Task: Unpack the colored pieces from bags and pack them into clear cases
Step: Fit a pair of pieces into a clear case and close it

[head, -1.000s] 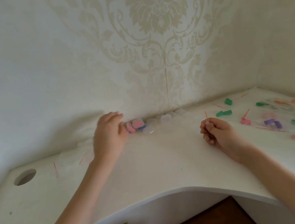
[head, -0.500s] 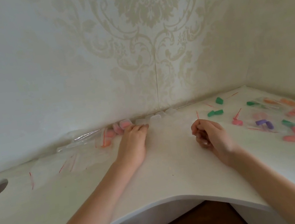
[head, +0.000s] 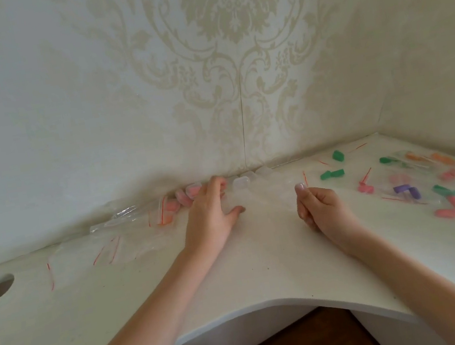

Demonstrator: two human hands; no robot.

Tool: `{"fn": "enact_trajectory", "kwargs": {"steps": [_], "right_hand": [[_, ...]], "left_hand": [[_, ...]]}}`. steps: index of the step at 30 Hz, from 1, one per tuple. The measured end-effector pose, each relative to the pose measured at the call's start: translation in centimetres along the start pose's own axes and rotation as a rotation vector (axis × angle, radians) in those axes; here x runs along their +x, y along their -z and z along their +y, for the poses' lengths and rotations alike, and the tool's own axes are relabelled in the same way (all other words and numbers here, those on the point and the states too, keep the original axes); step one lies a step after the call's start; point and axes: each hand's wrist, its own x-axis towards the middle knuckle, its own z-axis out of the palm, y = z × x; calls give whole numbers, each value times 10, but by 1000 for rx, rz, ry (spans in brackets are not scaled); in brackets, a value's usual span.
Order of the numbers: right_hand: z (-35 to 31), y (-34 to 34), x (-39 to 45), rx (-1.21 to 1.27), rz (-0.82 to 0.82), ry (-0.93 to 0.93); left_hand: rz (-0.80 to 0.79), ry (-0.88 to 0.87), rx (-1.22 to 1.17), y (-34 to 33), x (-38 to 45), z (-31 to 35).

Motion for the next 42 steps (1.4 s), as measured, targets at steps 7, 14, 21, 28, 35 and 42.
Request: {"fn": "enact_trajectory", "kwargs": {"steps": [7,14,21,28,35,42], "right_hand": [[-20,-1,19,-315,-110,84],[3,3,23,-438,-94,83],[-3,4,23,-243,-81,112],[-4,13,24,-301,-96,66],[-4,20,24,-229,-87,113],[-12,31,22,-209,-178,234]], "left_hand": [[-29,-196,-176,-27,3,45],[-108,-266,-139,-50,5,47],[-48,-192,-368,-44,11,38],[-99,-270,-213,-48,8,37],[-150,3,-501,-43,11,44],[-468,313,-853,-32,11,51]]}}
